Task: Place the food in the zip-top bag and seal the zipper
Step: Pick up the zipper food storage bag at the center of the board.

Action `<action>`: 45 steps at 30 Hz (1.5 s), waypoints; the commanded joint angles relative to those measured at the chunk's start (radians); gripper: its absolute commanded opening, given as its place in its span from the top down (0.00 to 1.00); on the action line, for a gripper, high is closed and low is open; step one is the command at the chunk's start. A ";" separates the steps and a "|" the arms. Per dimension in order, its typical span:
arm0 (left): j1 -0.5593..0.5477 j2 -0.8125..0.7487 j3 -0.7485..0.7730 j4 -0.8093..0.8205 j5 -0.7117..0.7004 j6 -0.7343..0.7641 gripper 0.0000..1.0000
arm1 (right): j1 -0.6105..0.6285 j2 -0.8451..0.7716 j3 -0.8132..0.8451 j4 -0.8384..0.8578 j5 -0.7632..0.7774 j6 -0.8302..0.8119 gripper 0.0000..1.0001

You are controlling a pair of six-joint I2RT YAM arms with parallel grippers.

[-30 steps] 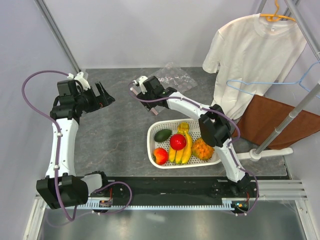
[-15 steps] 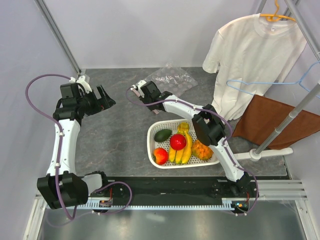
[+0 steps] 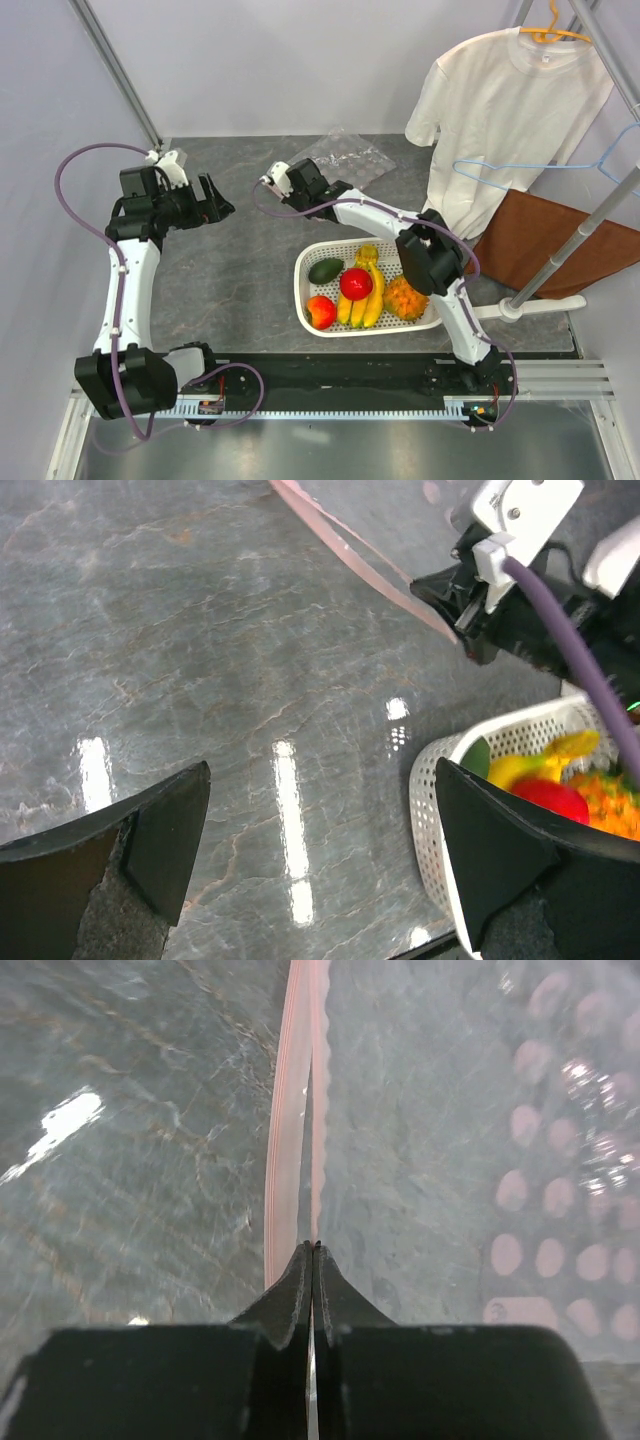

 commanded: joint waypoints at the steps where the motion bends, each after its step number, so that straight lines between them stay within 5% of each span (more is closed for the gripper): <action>1: 0.061 -0.062 0.071 0.004 0.136 0.148 0.00 | 0.005 -0.205 -0.071 0.055 -0.120 -0.203 1.00; 8: 0.259 0.004 0.208 -0.042 0.417 0.190 0.00 | 0.008 -0.453 -0.208 0.115 -0.388 -0.417 1.00; 15: 0.258 -0.090 0.224 -0.119 0.618 0.674 0.01 | 0.031 -0.608 -0.322 0.084 -0.550 -0.678 1.00; 19: 0.244 -0.182 0.190 -0.122 0.652 0.821 0.06 | 0.048 -0.663 -0.383 0.073 -0.548 -0.767 1.00; 23: 0.125 -0.214 0.180 -0.166 0.577 0.918 0.12 | 0.063 -0.685 -0.432 0.098 -0.547 -0.819 1.00; 28: -0.230 -0.200 0.138 -0.249 0.275 0.987 0.22 | 0.078 -0.700 -0.466 0.136 -0.547 -0.837 1.00; 45: -0.346 -0.098 0.025 -0.096 0.173 0.810 0.41 | 0.103 -0.745 -0.532 0.222 -0.564 -0.836 1.00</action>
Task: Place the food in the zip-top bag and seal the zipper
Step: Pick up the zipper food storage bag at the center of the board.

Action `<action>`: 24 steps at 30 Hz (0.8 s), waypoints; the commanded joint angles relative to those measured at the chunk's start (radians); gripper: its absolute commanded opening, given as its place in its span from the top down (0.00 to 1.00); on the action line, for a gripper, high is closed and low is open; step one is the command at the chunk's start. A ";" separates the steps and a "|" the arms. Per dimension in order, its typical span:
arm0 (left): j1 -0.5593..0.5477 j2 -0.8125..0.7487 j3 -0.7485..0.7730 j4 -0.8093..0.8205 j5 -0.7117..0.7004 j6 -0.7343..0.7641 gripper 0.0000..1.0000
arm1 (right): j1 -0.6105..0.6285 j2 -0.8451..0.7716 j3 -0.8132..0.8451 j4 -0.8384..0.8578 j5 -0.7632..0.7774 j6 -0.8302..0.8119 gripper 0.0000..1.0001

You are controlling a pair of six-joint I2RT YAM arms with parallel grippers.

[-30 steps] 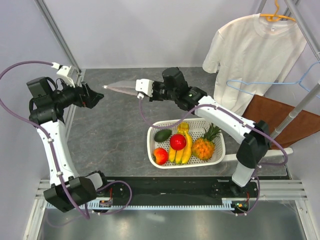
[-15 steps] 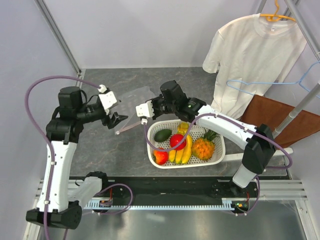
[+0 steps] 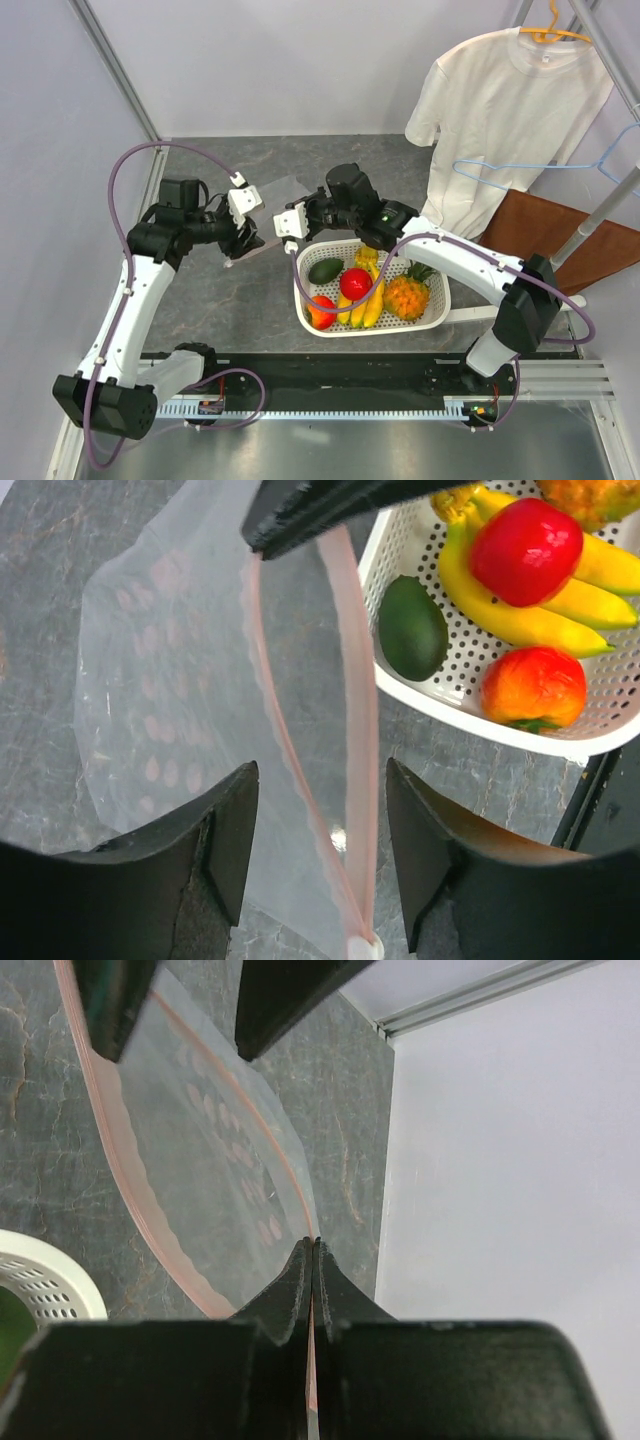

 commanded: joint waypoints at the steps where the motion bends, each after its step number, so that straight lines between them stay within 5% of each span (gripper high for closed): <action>1: -0.014 0.019 0.011 0.097 -0.049 -0.069 0.42 | 0.015 -0.047 -0.017 0.042 -0.047 -0.023 1.00; 10: -0.026 0.097 0.002 0.126 -0.116 -0.121 0.53 | 0.038 -0.044 -0.021 0.068 -0.056 -0.022 1.00; 13: -0.025 0.120 0.020 0.123 -0.135 -0.172 0.69 | 0.048 -0.044 -0.026 0.077 -0.059 -0.025 1.00; 15: -0.024 0.119 0.039 0.117 -0.141 -0.259 0.98 | 0.054 -0.039 -0.034 0.105 -0.053 -0.031 1.00; 16: -0.023 0.114 0.049 0.107 -0.157 -0.342 0.98 | 0.060 -0.039 -0.043 0.128 -0.042 -0.033 0.98; 17: -0.024 0.111 0.050 0.104 -0.174 -0.383 0.98 | 0.065 -0.039 -0.063 0.155 -0.005 -0.025 0.70; 19: -0.024 0.094 0.043 0.101 -0.290 -0.509 0.98 | 0.069 -0.041 -0.069 0.218 0.018 -0.011 0.37; 20: -0.020 0.093 0.043 0.077 -0.334 -0.540 0.98 | 0.069 -0.042 -0.061 0.228 0.026 0.030 0.11; 24: 0.050 0.074 0.062 0.006 -0.461 -0.693 0.98 | 0.071 -0.067 -0.026 0.296 0.119 0.225 0.02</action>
